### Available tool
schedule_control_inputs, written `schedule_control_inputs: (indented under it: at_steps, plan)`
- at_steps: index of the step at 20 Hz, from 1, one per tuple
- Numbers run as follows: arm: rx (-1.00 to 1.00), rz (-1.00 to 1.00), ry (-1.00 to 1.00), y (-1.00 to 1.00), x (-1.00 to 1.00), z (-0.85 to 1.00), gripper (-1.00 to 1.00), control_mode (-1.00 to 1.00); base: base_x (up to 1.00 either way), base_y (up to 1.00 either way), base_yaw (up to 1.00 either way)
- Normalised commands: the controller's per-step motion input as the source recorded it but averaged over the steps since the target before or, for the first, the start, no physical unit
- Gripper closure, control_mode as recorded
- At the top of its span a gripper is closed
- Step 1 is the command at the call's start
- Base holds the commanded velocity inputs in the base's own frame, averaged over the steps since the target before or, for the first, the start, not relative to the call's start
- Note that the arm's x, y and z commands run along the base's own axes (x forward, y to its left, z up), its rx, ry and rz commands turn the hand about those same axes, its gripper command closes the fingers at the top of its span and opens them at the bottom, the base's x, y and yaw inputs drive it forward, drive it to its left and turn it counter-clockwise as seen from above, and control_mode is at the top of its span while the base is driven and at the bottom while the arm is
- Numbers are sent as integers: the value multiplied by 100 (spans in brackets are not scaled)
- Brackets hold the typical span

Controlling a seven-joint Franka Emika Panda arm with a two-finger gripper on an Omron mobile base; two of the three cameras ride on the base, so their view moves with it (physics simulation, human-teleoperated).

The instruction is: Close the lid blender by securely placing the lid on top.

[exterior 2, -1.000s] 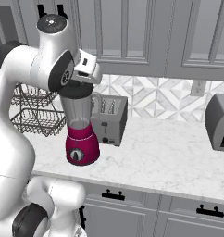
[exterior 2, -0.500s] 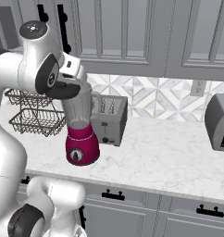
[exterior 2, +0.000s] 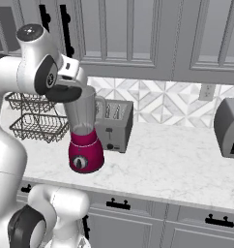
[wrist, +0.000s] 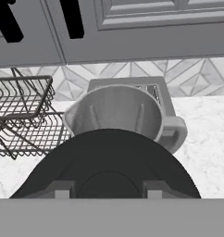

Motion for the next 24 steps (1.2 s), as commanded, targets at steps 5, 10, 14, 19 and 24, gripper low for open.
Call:
schedule_control_inputs:
  at_steps: [5,10,14,19,24]
  plan:
    - [-3,0,0,0,25,-4,100,-100,0,0,0]
    - [-3,0,0,0,26,-8,100,-100,0,0,0]
    - [-2,0,0,0,26,-8,100,-100,0,0,0]
    - [-1,0,0,0,27,-3,100,-100,0,0,0]
    - [0,0,0,0,26,0,100,-100,0,0,0]
